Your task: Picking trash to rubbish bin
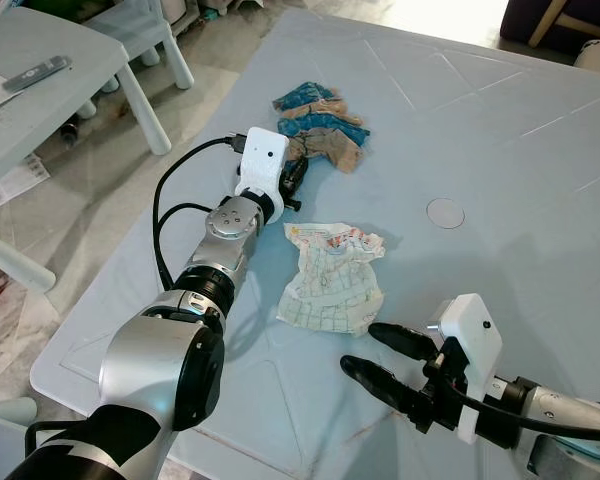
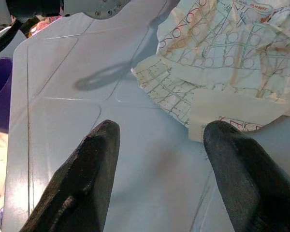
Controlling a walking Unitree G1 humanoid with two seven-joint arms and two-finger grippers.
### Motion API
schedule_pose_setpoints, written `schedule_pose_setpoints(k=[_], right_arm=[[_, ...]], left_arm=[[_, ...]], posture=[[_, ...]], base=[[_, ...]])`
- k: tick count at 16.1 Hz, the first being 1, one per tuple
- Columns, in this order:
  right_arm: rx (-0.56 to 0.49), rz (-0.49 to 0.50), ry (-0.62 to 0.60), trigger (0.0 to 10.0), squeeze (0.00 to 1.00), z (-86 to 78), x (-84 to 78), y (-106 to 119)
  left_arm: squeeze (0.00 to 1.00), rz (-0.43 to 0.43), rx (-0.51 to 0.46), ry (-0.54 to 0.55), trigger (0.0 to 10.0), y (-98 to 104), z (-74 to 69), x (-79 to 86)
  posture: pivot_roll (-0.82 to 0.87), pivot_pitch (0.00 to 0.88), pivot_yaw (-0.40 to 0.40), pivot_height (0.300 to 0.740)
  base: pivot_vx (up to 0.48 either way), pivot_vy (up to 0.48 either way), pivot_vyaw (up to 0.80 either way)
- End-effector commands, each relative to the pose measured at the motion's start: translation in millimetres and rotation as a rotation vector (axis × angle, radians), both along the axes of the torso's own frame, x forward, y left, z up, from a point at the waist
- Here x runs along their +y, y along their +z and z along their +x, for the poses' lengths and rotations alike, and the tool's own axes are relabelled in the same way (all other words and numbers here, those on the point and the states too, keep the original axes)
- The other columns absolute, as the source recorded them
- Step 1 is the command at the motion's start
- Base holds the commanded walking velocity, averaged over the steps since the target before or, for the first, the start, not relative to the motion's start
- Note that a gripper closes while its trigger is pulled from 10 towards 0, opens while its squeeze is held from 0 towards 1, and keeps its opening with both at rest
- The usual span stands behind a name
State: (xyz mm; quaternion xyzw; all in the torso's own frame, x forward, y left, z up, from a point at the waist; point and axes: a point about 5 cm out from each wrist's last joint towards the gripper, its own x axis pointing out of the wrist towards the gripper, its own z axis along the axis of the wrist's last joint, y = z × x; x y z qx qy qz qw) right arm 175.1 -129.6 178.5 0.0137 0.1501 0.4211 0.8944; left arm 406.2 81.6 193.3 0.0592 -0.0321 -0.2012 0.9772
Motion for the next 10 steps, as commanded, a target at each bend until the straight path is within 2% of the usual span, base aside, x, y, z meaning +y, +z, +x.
schedule_pose_setpoints(k=[1, 10], right_arm=[[0.002, 0.001, 0.019, 10.0, 0.0, -4.8, 2.0, 1.6], [0.003, 0.004, 0.023, 10.0, 0.0, -2.4, 3.0, 1.7]], left_arm=[[0.0, 0.02, 0.07, 0.002, 0.0, -17.0, -3.4, 1.3], [0.0, 0.017, 0.058, 0.019, 0.0, -14.8, -2.2, 6.7]], posture=[[-0.44, 0.324, -0.014, 0.74], [-0.43, 0.32, -0.016, 0.74]], base=[[0.0, 0.0, 0.0], [0.0, 0.0, 0.0]])
